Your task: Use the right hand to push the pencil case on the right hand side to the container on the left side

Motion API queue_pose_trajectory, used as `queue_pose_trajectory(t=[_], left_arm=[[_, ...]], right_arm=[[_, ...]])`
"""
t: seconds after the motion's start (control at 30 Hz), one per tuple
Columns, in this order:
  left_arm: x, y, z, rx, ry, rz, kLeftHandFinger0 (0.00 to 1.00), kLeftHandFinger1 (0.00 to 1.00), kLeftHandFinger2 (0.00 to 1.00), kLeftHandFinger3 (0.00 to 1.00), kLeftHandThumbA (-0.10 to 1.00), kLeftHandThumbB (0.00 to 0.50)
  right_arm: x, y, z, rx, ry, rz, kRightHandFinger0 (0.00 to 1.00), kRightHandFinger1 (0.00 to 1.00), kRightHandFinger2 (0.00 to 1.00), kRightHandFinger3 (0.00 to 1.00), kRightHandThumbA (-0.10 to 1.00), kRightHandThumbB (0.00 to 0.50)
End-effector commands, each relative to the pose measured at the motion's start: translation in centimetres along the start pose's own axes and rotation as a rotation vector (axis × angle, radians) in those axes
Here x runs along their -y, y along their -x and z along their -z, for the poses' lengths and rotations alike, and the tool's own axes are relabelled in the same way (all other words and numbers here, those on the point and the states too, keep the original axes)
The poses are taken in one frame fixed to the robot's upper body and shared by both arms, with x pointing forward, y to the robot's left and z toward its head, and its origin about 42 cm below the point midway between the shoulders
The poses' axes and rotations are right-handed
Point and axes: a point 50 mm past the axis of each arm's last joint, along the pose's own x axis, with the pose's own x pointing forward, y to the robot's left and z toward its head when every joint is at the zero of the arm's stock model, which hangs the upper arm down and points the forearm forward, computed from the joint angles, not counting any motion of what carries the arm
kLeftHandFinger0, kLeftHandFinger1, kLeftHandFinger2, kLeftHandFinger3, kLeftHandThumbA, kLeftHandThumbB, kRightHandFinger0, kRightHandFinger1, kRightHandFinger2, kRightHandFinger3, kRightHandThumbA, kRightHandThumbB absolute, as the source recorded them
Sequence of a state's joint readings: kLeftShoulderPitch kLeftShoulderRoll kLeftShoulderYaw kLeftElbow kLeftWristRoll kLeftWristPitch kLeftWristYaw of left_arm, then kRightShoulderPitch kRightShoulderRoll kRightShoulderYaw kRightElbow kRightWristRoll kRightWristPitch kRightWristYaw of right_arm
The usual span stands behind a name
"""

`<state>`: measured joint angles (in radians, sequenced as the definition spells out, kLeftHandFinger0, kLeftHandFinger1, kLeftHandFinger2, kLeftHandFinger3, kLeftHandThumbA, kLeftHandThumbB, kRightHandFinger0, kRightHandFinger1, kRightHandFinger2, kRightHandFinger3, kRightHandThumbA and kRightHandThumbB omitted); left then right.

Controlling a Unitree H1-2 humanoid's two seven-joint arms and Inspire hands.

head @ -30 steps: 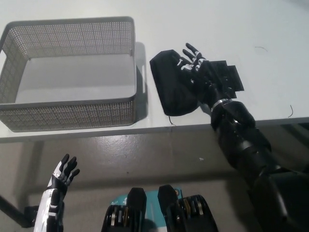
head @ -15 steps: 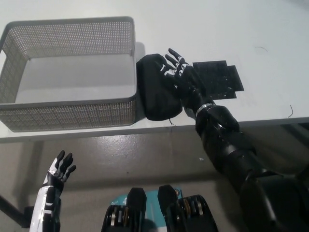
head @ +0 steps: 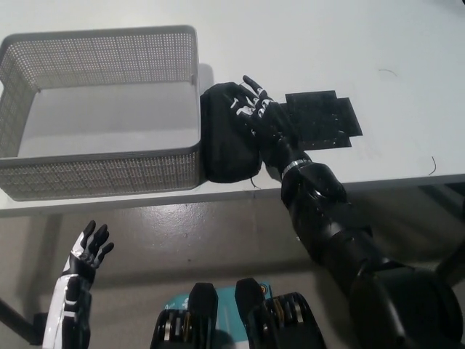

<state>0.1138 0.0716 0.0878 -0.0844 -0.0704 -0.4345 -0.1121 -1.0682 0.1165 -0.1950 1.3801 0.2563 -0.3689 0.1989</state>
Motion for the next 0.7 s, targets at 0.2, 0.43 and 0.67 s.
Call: queue_pose_trajectory(t=[0.2,0.43,0.67], left_arm=[[-0.4,-0.5,-1.1,0.073,-0.009,0.009,1.0,1.0,1.0,1.0,1.0,0.247],[-0.6,-0.2,-1.1,0.066,-0.02,0.008,1.0,1.0,1.0,1.0,1.0,0.234],[-0.3,-0.3,-1.0,0.065,-0.014,0.012,1.0,1.0,1.0,1.0,1.0,0.235]], right_arm=[[-1.9,-1.5,-3.2,0.103,-0.004,-0.057,1.0,1.0,1.0,1.0,1.0,0.349],[1.4,-1.7,-7.0,0.239,0.056,-0.023,1.0,1.0,1.0,1.0,1.0,0.354],[4.7,-0.7,-13.1,0.443,0.175,0.003,1.0,1.0,1.0,1.0,1.0,0.355]])
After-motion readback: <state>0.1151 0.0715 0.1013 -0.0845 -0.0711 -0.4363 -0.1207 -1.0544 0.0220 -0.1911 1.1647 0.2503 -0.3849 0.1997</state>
